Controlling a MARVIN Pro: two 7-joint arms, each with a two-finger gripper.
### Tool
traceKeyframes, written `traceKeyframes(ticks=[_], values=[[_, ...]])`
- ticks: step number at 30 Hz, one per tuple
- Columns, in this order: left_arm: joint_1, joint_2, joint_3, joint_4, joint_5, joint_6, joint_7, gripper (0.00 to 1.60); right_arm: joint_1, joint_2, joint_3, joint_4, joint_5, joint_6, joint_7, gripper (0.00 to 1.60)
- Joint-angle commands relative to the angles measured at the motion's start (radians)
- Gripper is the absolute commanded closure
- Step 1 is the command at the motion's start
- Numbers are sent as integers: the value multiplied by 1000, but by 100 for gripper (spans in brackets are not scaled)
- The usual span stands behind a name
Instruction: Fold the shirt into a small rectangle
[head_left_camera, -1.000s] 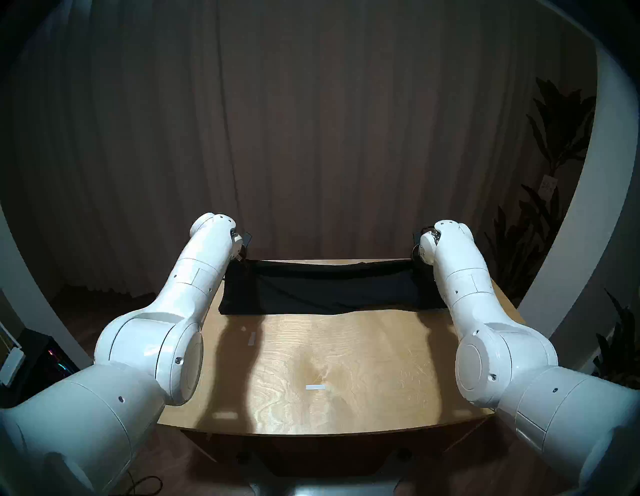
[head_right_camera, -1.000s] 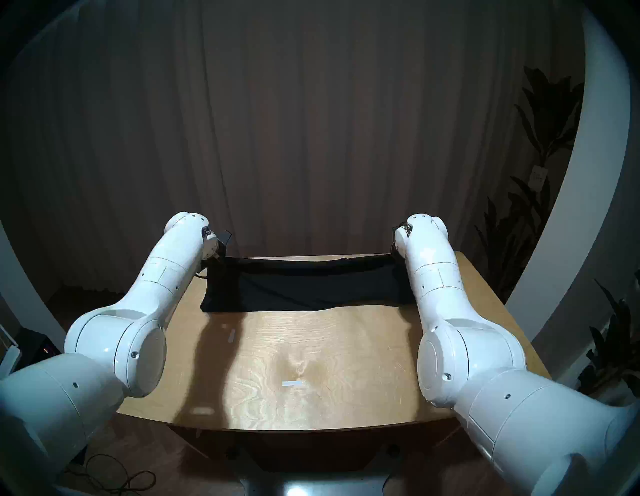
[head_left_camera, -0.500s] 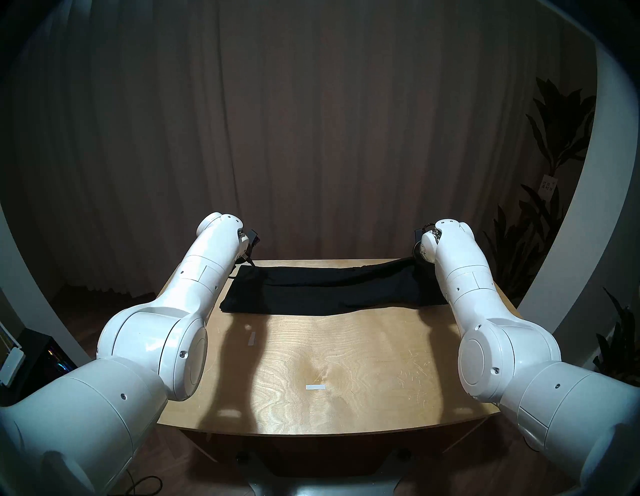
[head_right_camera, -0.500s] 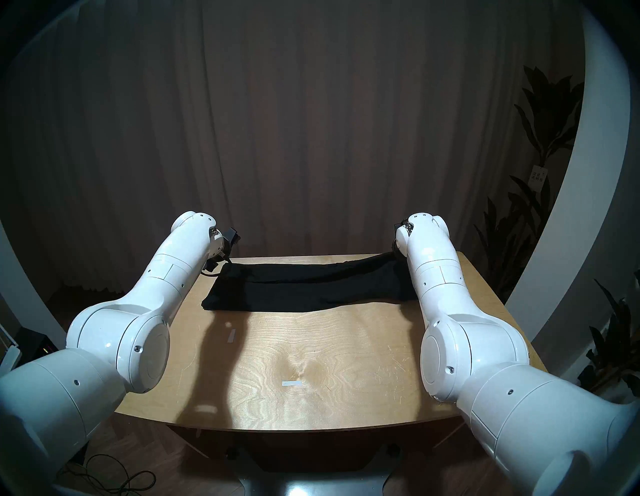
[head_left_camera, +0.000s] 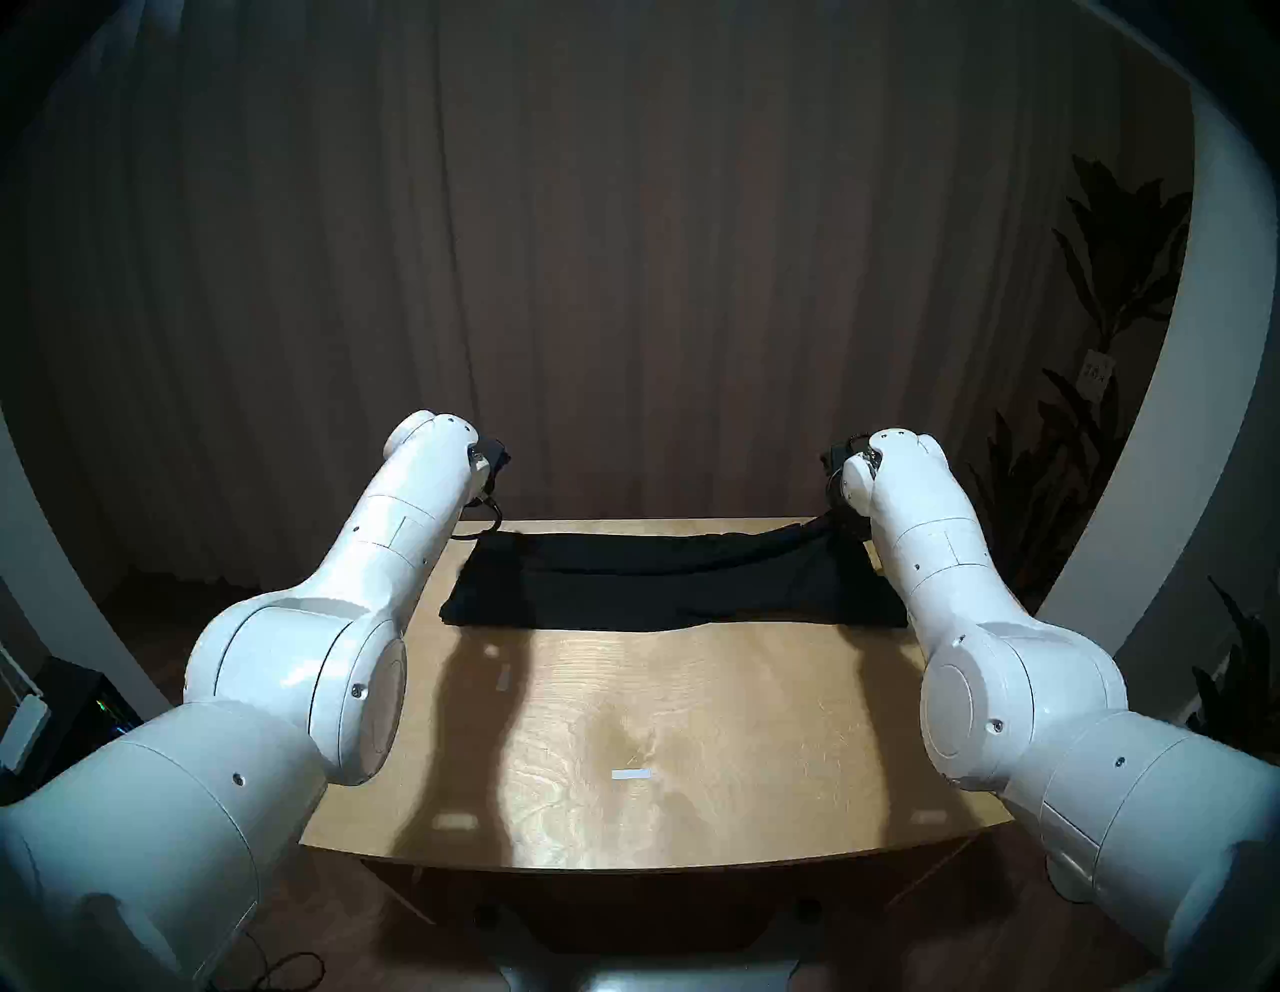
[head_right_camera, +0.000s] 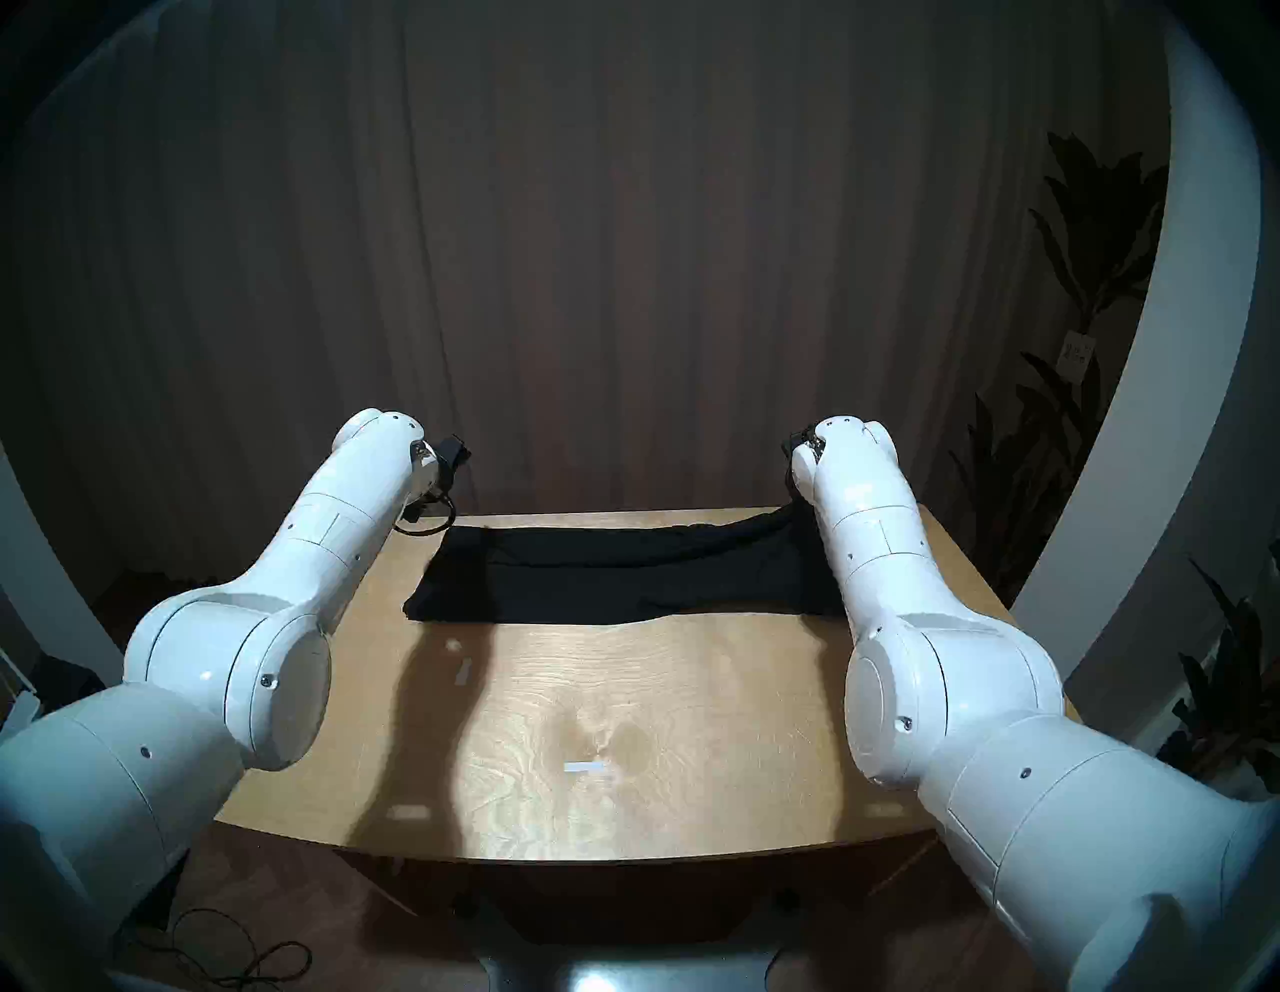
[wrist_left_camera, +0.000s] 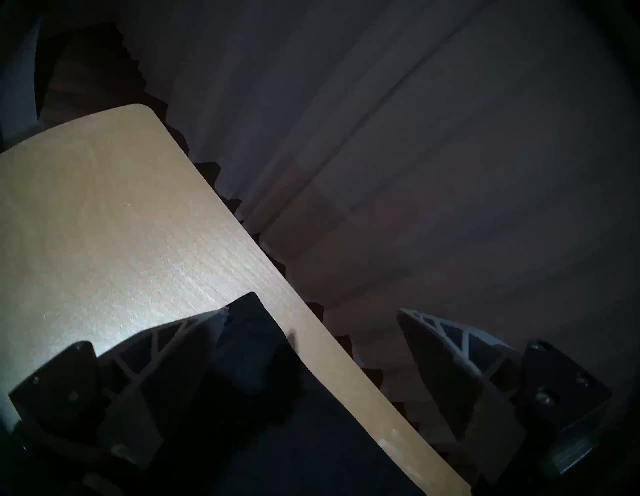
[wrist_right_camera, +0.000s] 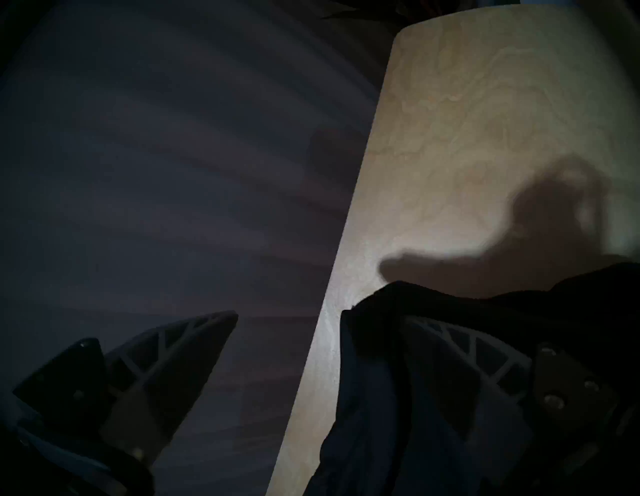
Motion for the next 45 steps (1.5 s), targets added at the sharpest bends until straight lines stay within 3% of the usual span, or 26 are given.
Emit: traceKeyframes(ticks=[1, 10, 19, 27, 35, 45], values=[[-5, 22, -9, 9, 0, -36, -59, 0, 86, 16, -12, -2, -12, -11, 56, 0], [87, 68, -50, 0, -11, -101, -178, 0, 95, 46, -37, 31, -37, -37, 187, 0], [183, 100, -93, -105, -31, -155, -283, 0, 65, 74, -106, -9, -105, -54, 303, 0], [243, 113, -117, -176, -51, -161, -317, 0, 24, 69, -164, -47, -147, -46, 336, 0], [298, 101, -98, -235, -47, -163, -355, 0, -37, 57, -220, -57, -177, -44, 358, 0], [354, 113, -82, -297, -45, -172, -386, 0, -117, 48, -246, -79, -184, -52, 377, 0]])
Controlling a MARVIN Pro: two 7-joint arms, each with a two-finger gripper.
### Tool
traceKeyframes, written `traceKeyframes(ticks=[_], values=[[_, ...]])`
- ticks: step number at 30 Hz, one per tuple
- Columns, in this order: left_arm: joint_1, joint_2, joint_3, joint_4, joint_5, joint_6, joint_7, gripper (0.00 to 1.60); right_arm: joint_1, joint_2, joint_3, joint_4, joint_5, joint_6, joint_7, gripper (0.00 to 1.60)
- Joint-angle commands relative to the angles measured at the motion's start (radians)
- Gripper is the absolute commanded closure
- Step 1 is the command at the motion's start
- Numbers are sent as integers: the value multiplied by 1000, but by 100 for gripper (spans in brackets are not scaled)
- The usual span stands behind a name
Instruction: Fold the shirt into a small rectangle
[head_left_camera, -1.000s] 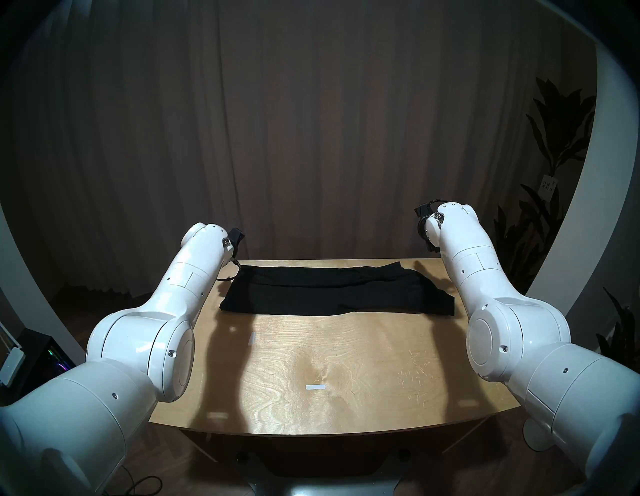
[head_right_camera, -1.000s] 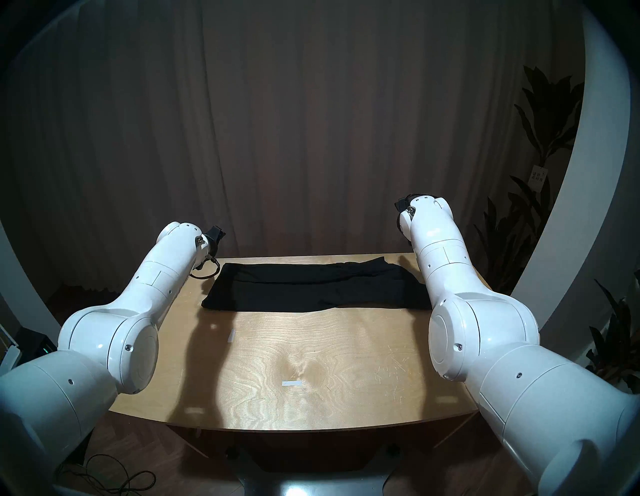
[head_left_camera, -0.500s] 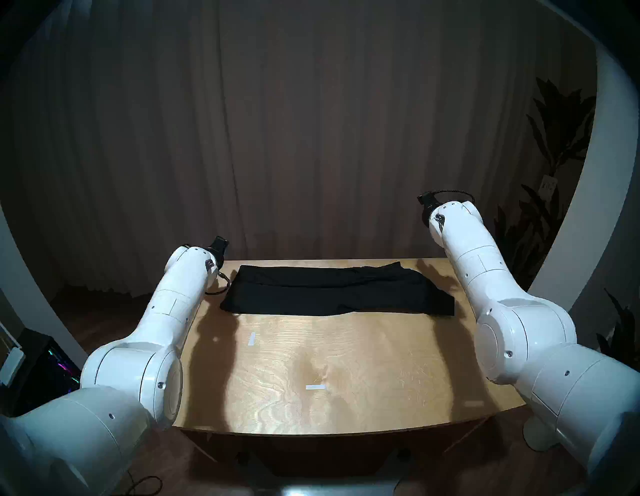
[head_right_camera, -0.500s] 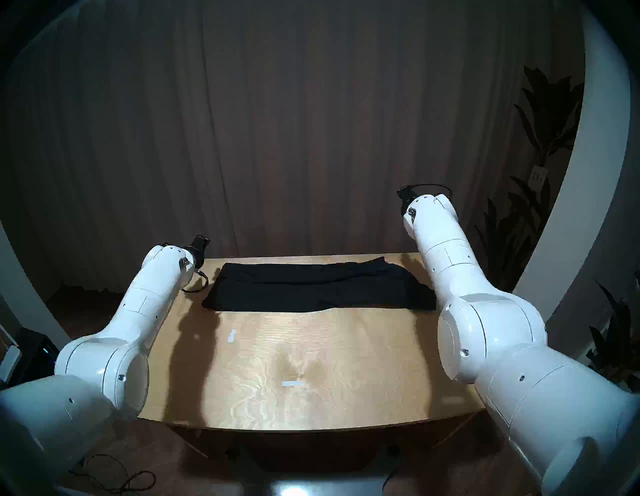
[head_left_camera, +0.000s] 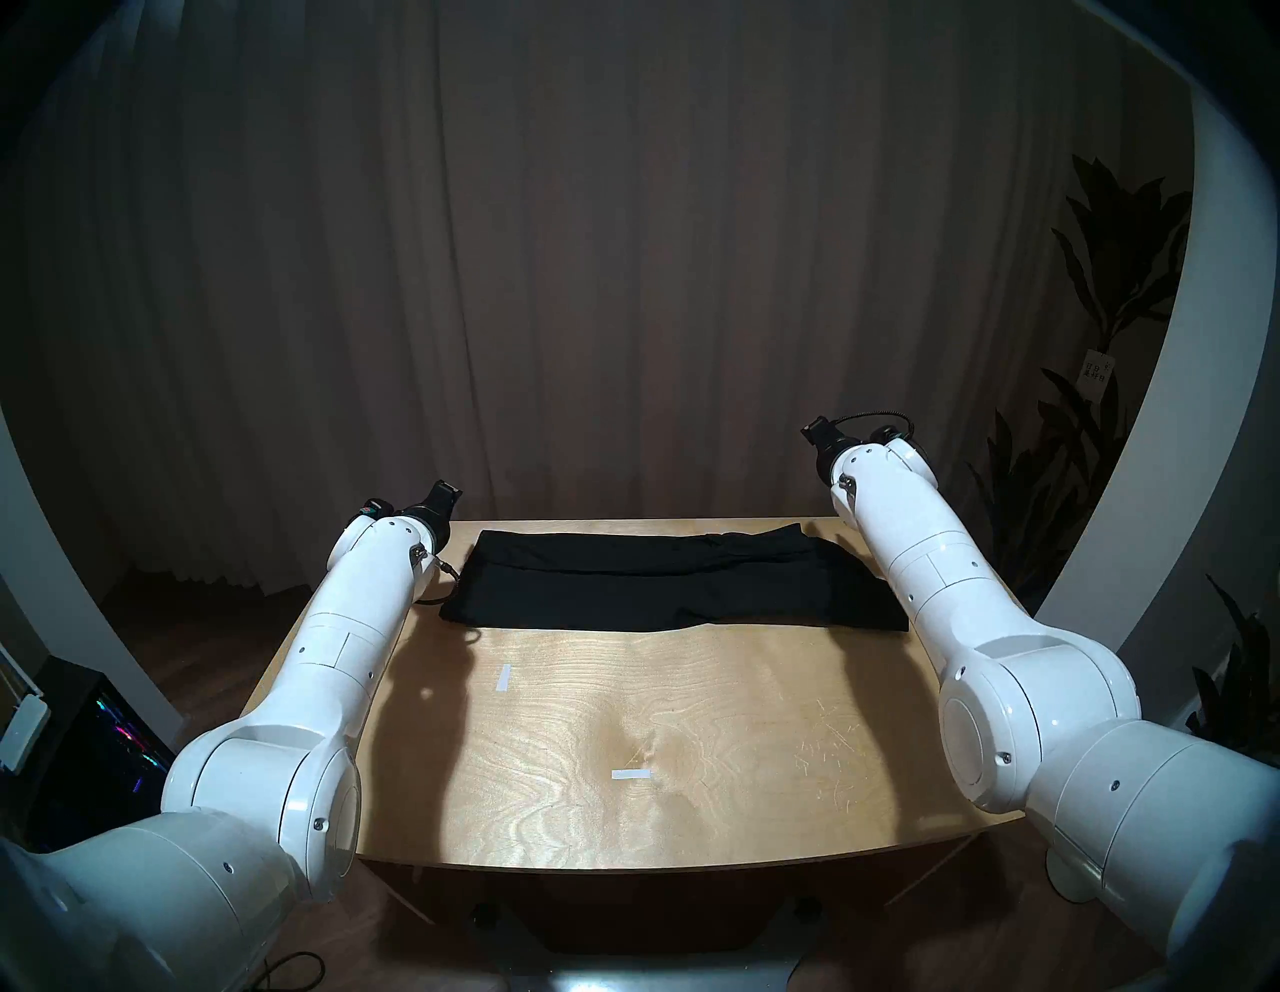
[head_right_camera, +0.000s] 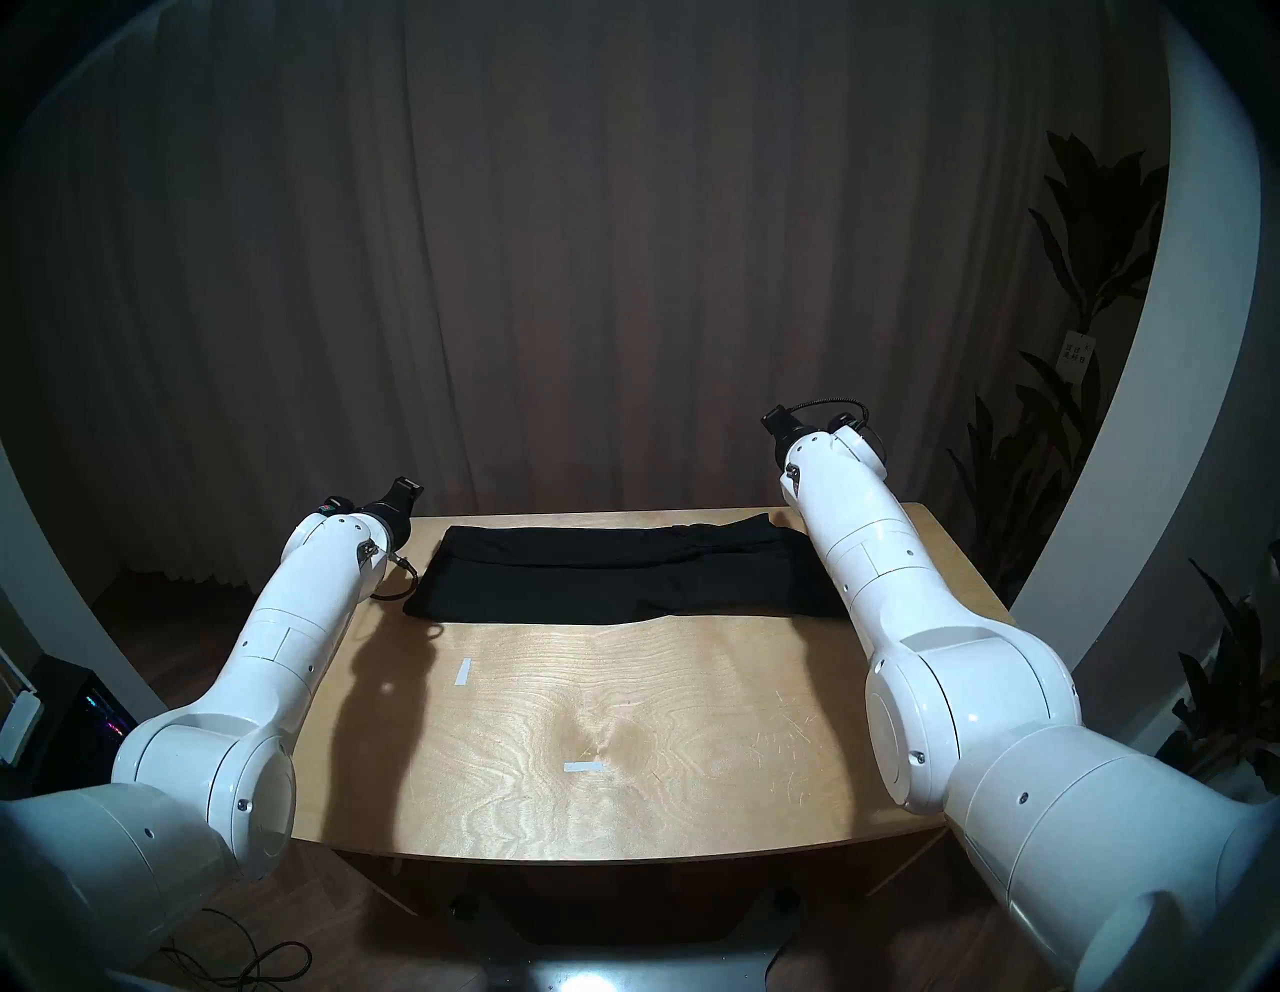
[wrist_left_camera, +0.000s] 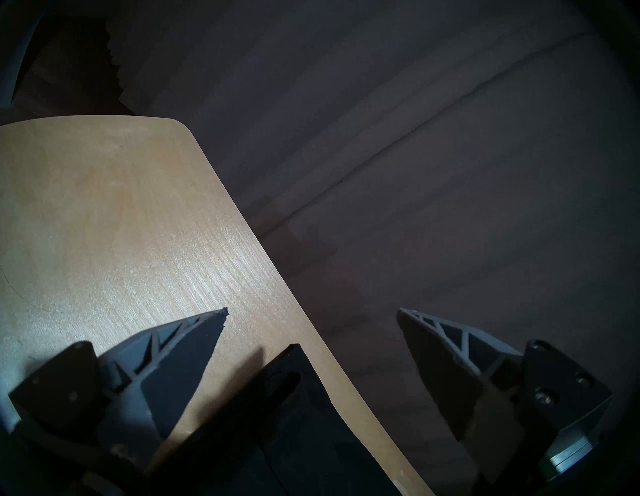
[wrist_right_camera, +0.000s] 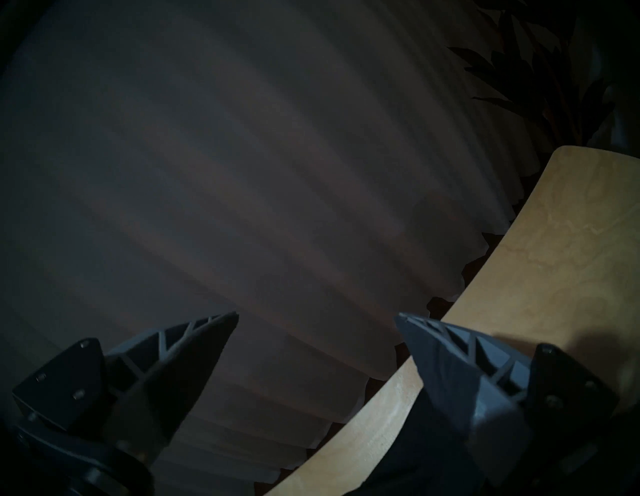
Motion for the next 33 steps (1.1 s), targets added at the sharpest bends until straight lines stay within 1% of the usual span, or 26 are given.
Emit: traceKeyframes(ticks=[1, 17, 33], values=[[19, 8, 5, -67, 6, -10, -35, 0, -38, -4, -11, -46, -4, -7, 25, 0], [86, 19, 32, -160, 28, -32, -80, 0, -100, 9, -27, -138, -20, -32, 71, 0], [174, 44, 43, -237, 47, -50, -106, 0, -198, 24, -42, -222, -25, -41, 113, 0]])
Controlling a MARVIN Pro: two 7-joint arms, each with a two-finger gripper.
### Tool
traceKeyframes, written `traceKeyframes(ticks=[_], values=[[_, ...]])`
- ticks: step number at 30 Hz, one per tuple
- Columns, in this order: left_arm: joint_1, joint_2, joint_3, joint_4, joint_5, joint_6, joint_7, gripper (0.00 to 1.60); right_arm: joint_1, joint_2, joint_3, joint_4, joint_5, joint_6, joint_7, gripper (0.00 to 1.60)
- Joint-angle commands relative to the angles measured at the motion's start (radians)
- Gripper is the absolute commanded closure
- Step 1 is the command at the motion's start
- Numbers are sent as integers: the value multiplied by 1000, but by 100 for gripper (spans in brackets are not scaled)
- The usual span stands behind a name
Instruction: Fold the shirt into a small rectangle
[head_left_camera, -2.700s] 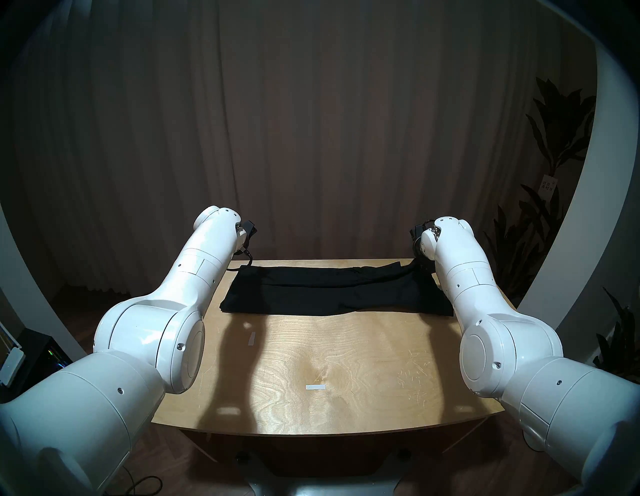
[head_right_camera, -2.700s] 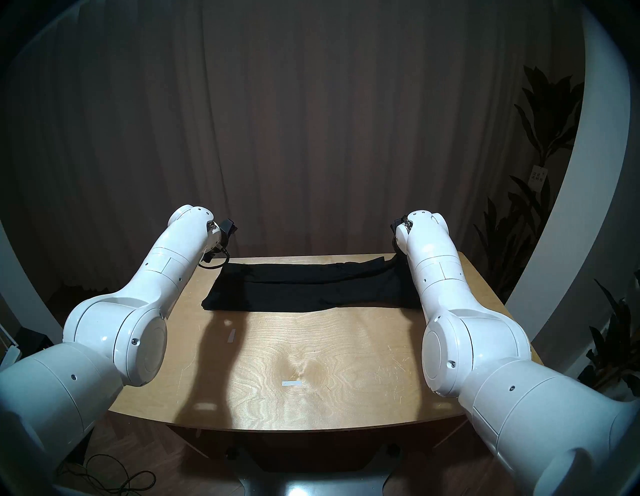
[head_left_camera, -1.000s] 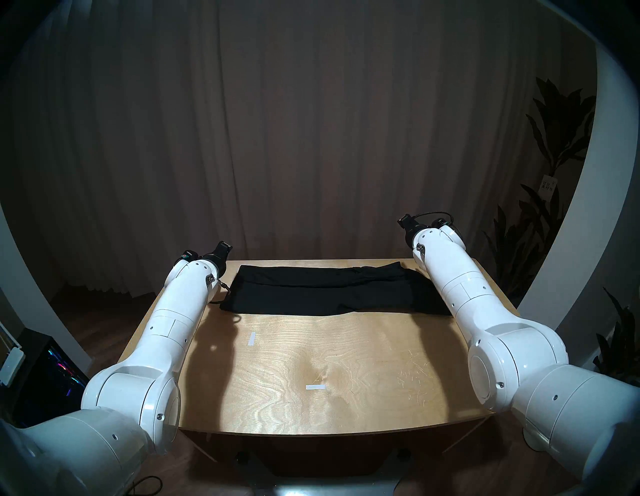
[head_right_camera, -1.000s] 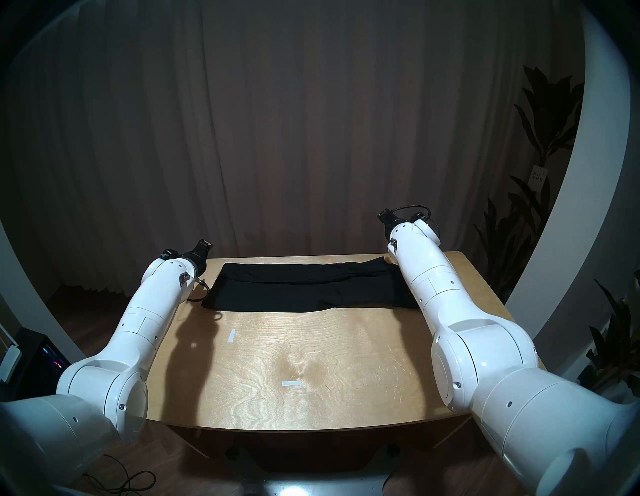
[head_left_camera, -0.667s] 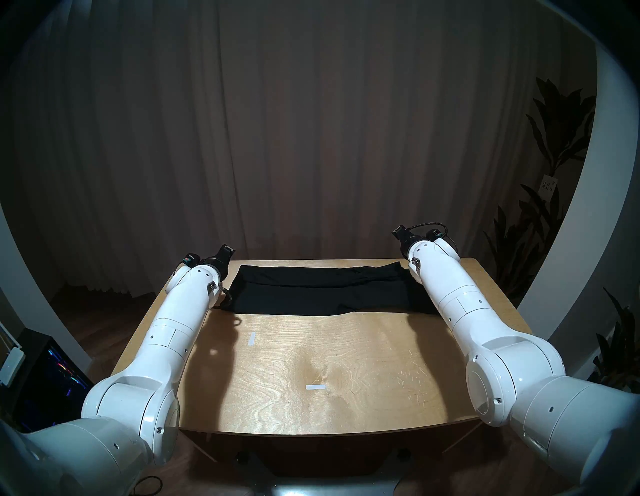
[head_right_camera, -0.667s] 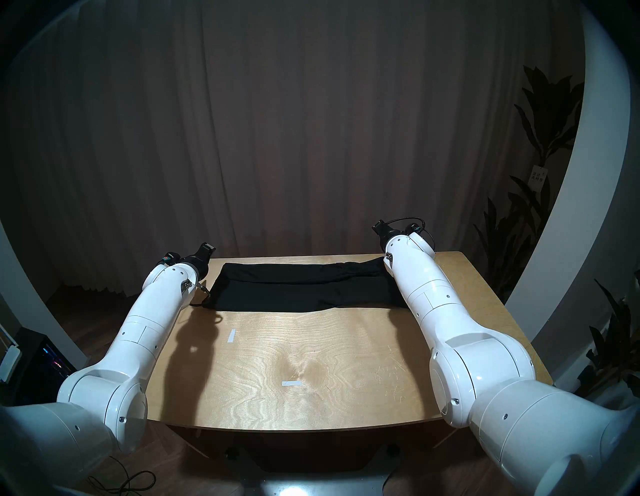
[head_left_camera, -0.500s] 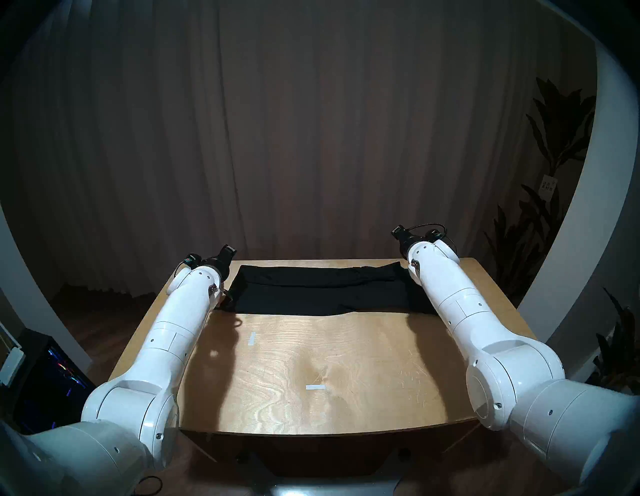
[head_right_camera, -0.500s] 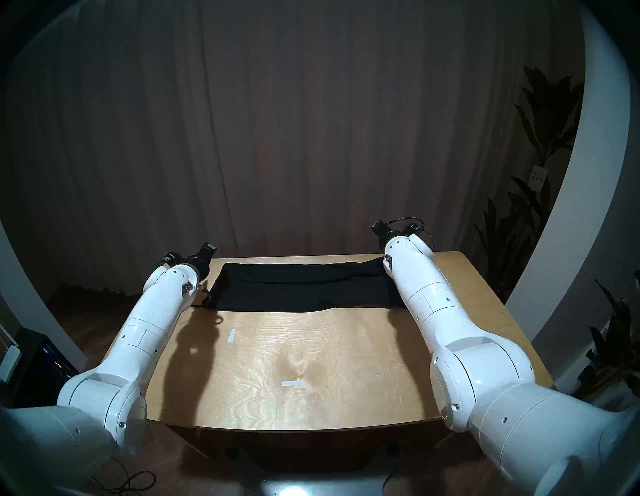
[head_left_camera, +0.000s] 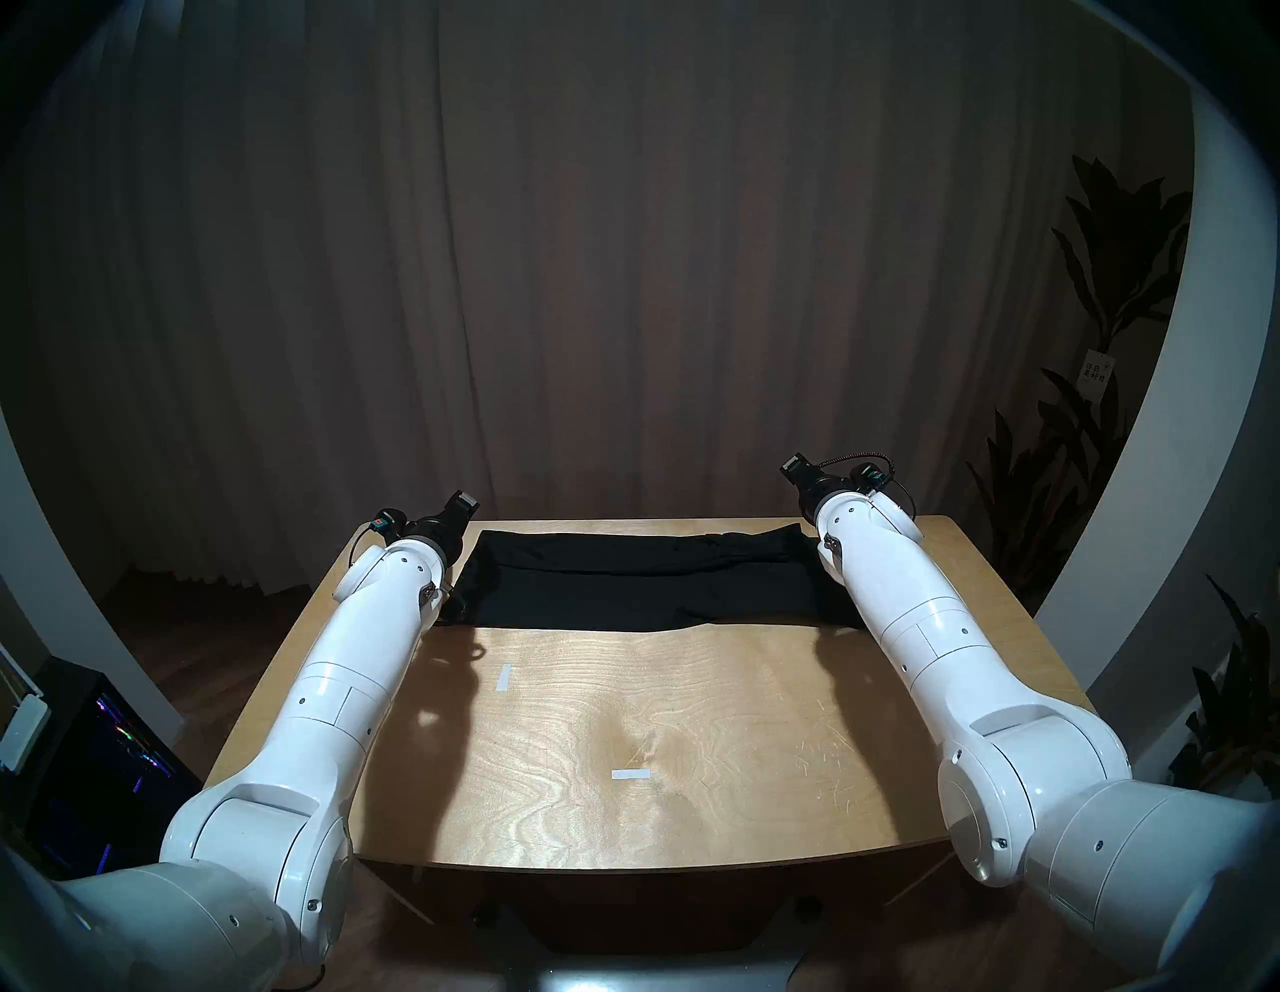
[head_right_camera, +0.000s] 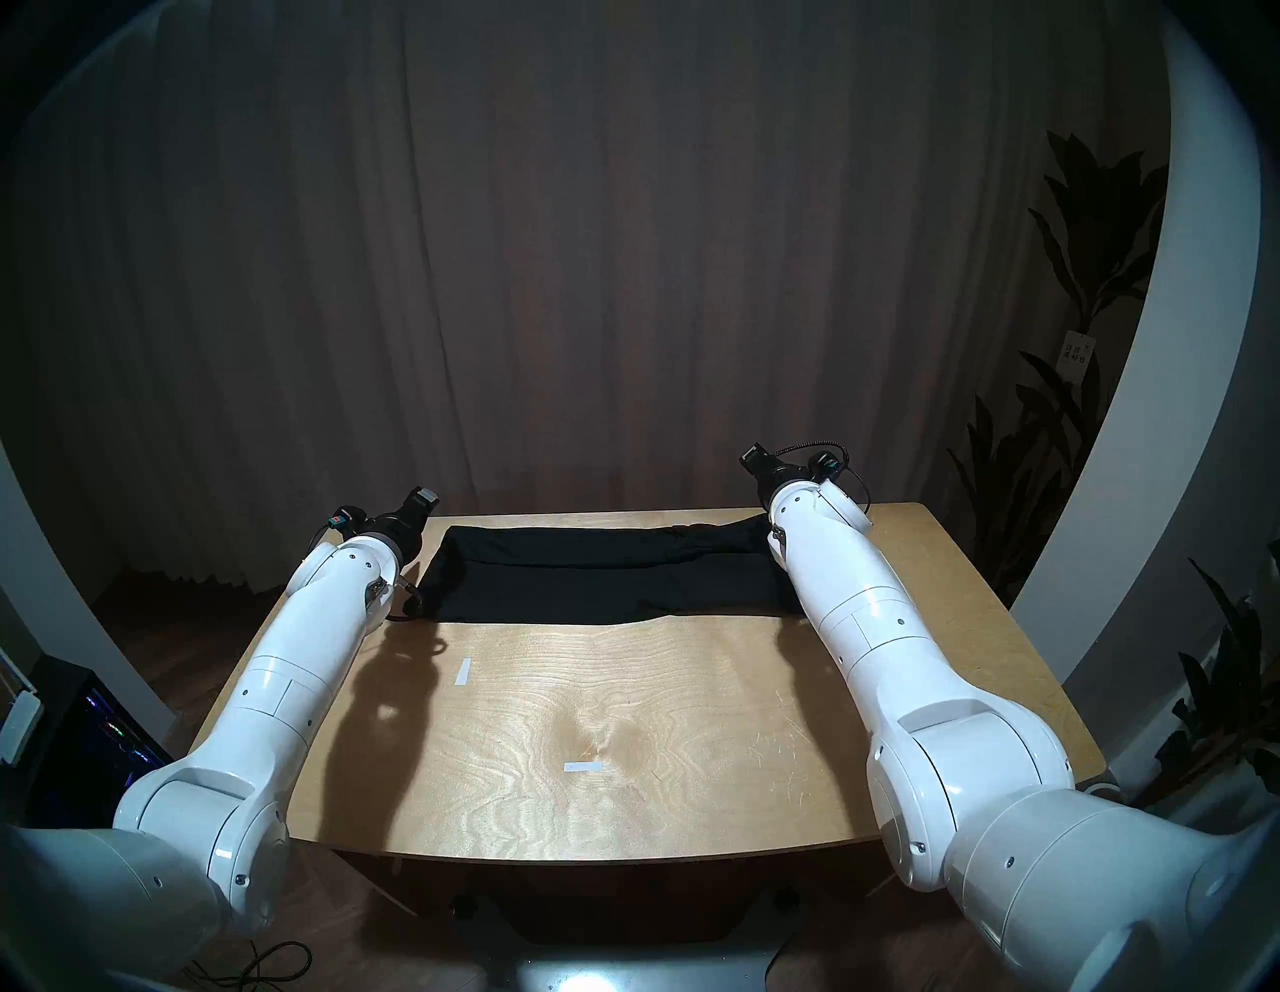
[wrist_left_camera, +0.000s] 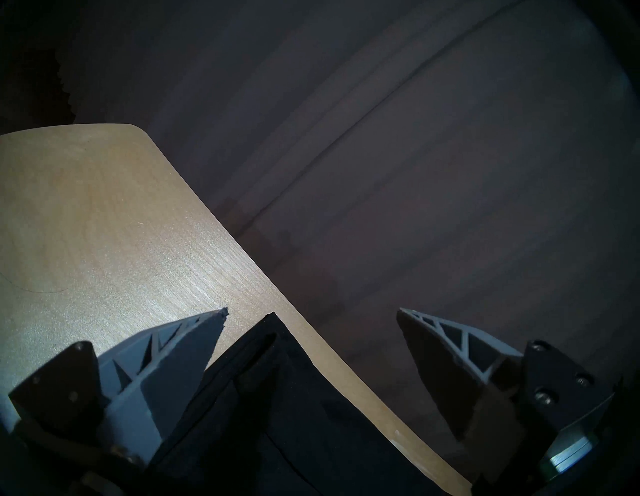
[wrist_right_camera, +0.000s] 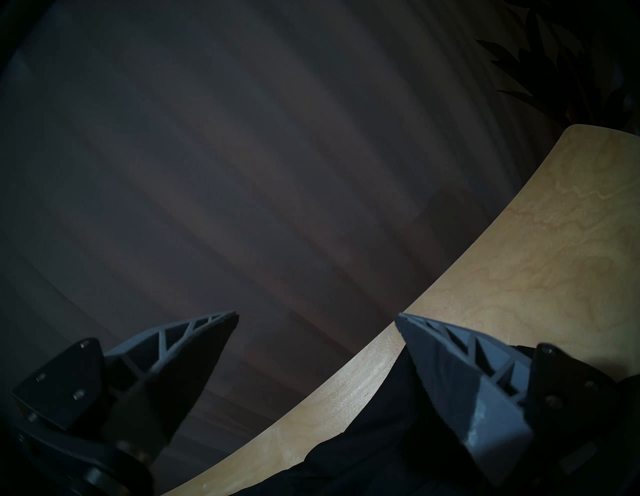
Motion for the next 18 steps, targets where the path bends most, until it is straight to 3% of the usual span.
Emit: traceKeyframes(ticks=[1, 18], values=[[23, 17, -6, -58, 5, -14, -22, 0, -33, 5, -1, -64, 3, -10, 28, 0], [113, 39, -24, -138, 18, -31, -50, 0, -129, 24, -3, -166, 12, -18, 81, 0]])
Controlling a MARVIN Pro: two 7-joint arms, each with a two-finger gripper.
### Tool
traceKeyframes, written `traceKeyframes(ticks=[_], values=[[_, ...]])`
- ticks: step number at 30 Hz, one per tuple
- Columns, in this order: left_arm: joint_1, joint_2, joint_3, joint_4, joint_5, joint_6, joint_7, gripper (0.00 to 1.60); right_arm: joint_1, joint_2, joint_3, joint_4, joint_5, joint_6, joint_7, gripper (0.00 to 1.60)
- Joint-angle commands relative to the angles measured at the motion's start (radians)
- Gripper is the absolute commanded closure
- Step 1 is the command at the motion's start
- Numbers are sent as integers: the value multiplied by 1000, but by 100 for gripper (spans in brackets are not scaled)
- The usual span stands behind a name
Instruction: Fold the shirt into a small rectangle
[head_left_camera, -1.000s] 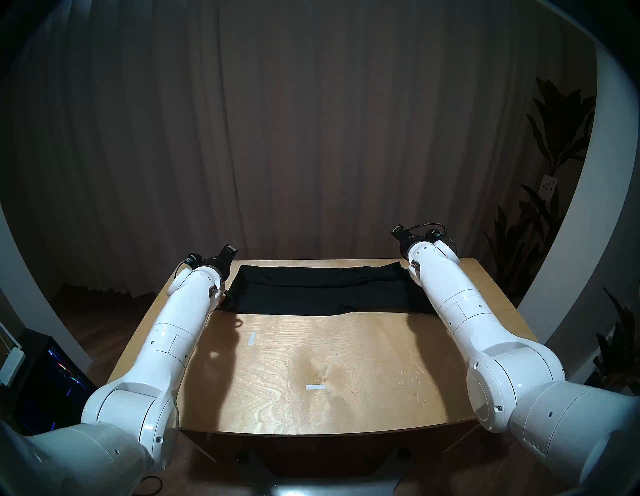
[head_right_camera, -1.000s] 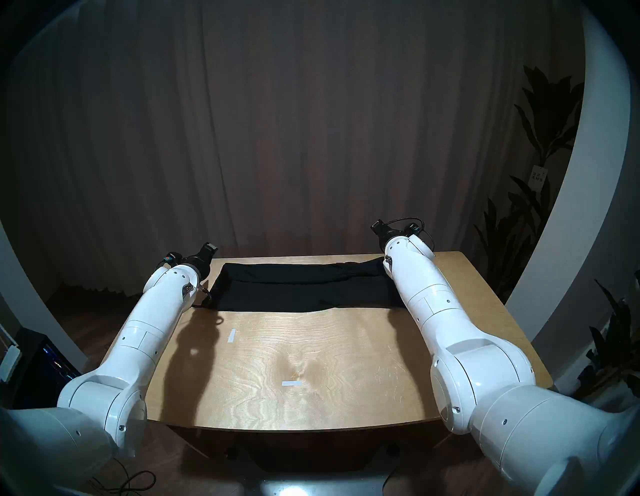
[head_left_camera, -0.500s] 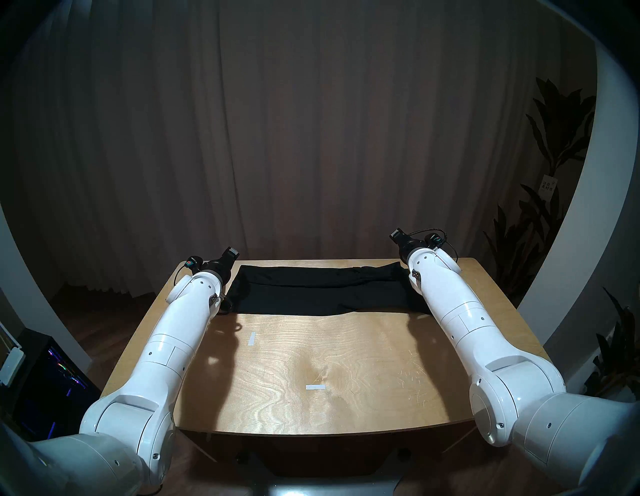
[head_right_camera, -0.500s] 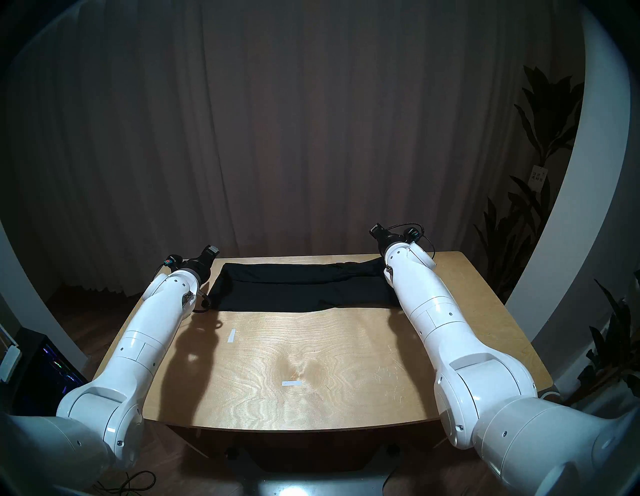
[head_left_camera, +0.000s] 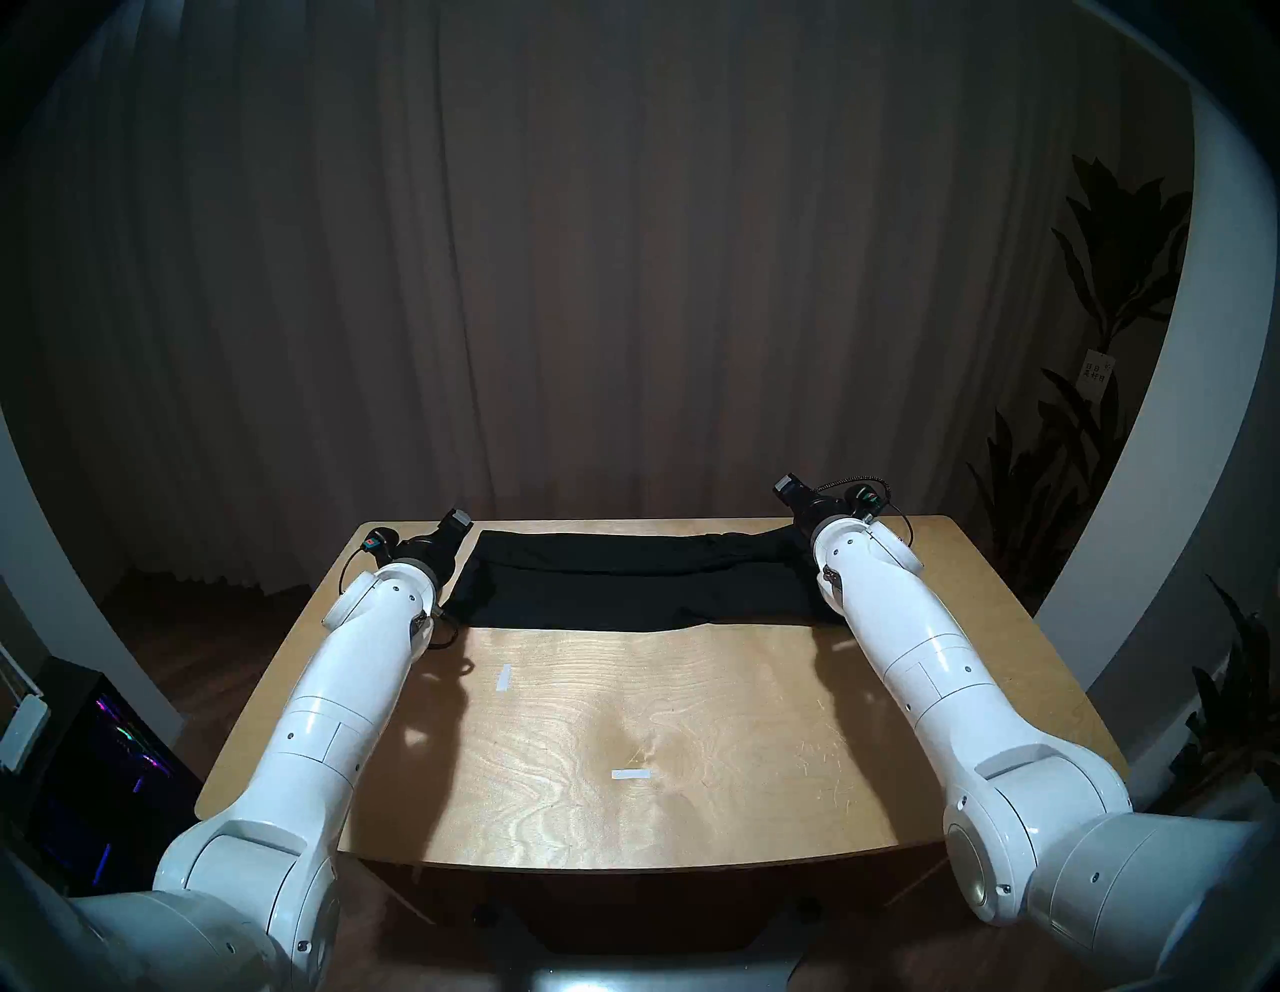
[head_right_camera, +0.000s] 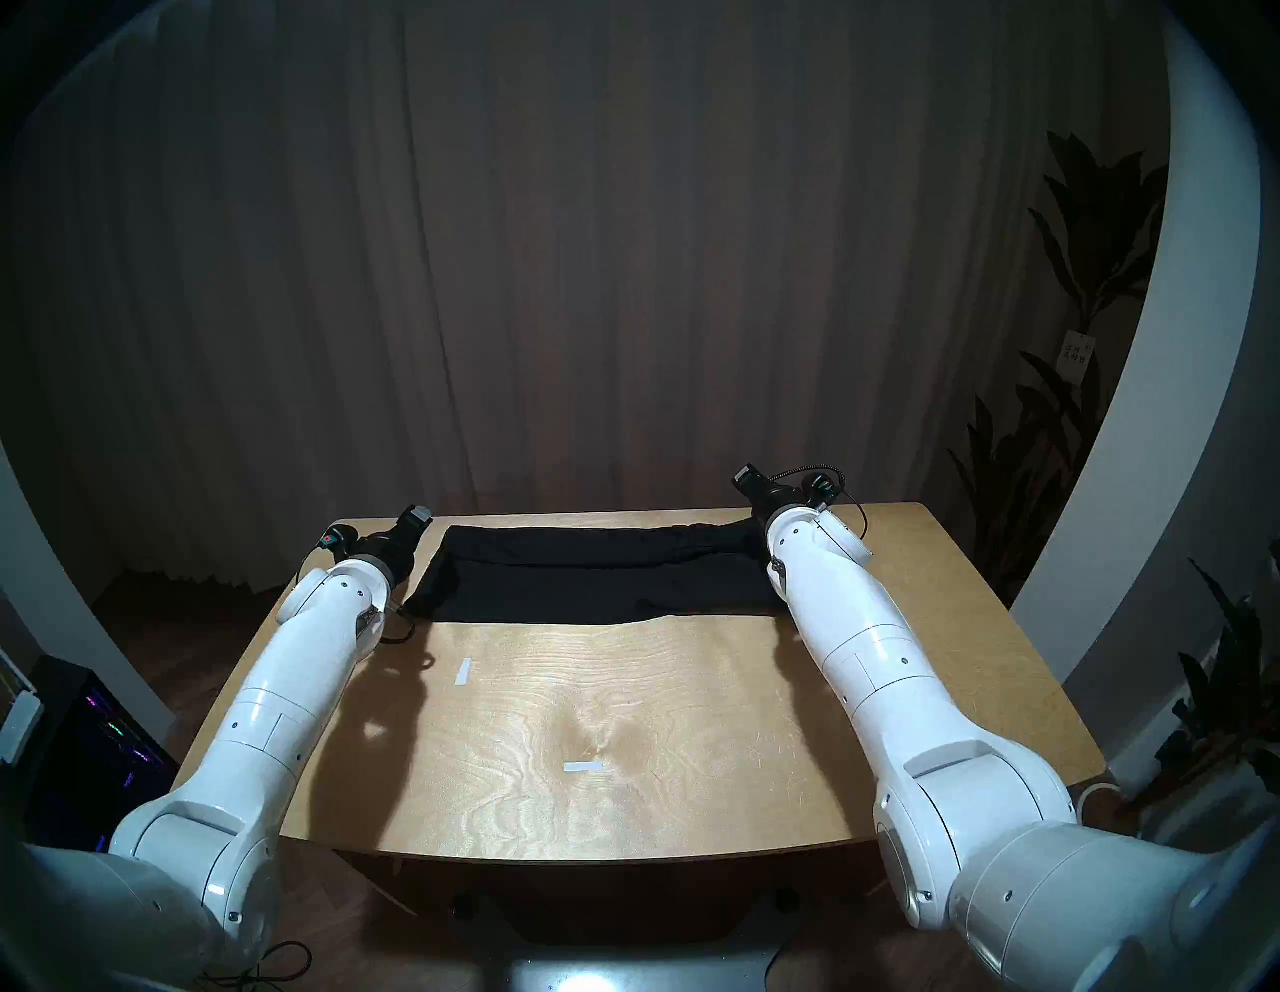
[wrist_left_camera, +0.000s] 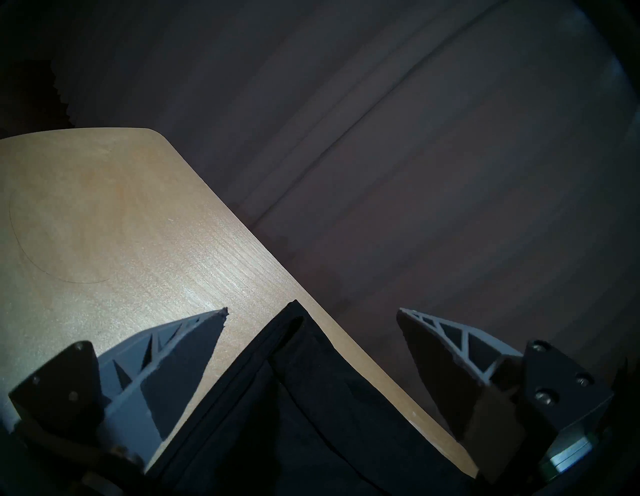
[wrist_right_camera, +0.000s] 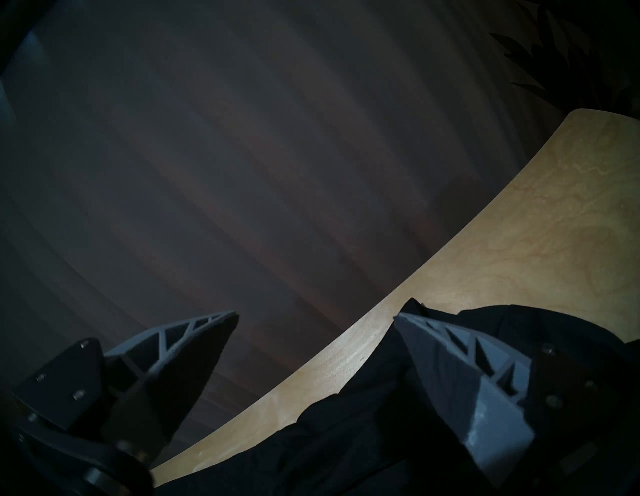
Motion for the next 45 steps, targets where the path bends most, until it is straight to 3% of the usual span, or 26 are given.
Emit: traceKeyframes(ticks=[1, 25, 45], values=[[18, 15, -9, -59, 2, -14, -21, 0, -29, 9, 9, -74, 10, -12, 31, 0], [130, 34, -33, -197, 16, -34, -68, 0, -198, 42, 53, -254, 73, -21, 91, 0], [221, 39, -38, -337, 26, -45, -112, 0, -380, 84, 157, -415, 141, -38, 82, 0]])
